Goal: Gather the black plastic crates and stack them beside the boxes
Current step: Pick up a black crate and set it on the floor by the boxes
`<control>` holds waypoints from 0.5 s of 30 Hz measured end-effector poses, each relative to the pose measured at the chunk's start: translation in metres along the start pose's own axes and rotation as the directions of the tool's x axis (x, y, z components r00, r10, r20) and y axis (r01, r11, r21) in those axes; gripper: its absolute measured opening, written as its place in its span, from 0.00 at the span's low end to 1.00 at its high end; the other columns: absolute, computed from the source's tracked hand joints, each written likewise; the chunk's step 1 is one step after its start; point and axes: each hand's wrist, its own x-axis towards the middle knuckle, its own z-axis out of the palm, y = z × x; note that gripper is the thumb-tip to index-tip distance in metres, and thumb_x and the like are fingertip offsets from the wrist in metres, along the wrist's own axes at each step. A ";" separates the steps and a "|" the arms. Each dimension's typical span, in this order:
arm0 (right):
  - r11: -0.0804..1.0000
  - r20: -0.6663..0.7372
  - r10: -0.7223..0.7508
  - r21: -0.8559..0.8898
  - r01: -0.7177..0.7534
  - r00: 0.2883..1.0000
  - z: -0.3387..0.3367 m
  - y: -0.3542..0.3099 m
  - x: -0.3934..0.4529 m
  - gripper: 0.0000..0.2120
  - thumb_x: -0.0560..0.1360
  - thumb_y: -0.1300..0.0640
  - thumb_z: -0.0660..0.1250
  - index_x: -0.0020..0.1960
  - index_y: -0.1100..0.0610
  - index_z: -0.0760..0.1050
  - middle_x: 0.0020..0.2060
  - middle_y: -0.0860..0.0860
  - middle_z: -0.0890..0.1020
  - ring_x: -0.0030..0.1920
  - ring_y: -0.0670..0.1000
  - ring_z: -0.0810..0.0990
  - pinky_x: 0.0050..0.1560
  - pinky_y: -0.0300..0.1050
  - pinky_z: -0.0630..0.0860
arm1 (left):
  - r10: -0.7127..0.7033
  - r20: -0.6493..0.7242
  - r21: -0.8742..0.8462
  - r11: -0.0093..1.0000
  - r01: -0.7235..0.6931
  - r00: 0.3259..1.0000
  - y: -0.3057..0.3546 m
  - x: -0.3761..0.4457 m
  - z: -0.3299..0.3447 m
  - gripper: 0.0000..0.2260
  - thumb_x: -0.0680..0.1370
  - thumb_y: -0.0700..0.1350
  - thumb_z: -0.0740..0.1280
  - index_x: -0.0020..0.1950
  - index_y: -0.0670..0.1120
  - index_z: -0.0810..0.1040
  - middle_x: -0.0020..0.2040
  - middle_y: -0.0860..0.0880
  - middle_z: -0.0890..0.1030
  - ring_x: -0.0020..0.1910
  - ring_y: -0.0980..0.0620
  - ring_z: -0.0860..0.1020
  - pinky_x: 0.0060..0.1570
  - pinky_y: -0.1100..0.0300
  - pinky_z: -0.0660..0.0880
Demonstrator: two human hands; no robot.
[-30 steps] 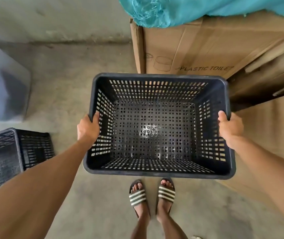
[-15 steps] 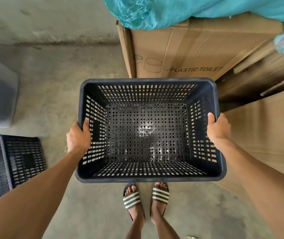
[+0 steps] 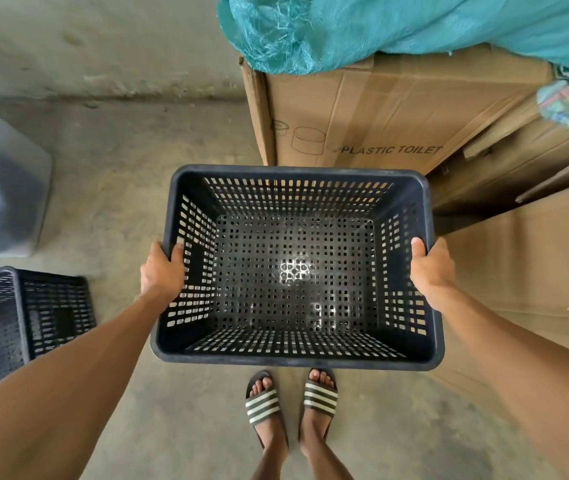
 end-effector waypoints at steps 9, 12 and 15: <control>0.745 -0.246 -0.634 -0.447 0.495 0.733 -0.031 -0.034 -0.009 0.34 0.82 0.38 0.46 0.80 0.49 0.35 0.79 0.50 0.38 0.80 0.51 0.38 0.75 0.56 0.32 | 0.610 -0.040 0.421 0.729 -0.540 0.791 0.014 -0.002 -0.012 0.35 0.81 0.60 0.52 0.80 0.52 0.36 0.81 0.54 0.38 0.79 0.50 0.38 0.75 0.45 0.44; 0.712 -0.090 -0.589 -0.528 0.463 0.803 -0.006 0.007 -0.013 0.37 0.81 0.36 0.45 0.80 0.53 0.35 0.80 0.54 0.41 0.80 0.57 0.42 0.76 0.67 0.42 | 0.644 0.057 0.586 0.597 -0.548 0.763 -0.010 0.000 0.011 0.36 0.80 0.63 0.50 0.81 0.51 0.37 0.81 0.53 0.37 0.79 0.46 0.36 0.75 0.42 0.47; 0.699 -0.006 -0.573 -0.525 0.485 0.819 -0.001 0.014 -0.008 0.40 0.79 0.35 0.48 0.80 0.55 0.36 0.80 0.55 0.42 0.80 0.57 0.44 0.74 0.67 0.44 | 0.640 0.083 0.599 0.580 -0.551 0.764 -0.016 0.007 0.012 0.38 0.78 0.62 0.53 0.81 0.51 0.37 0.82 0.51 0.39 0.79 0.44 0.36 0.75 0.42 0.52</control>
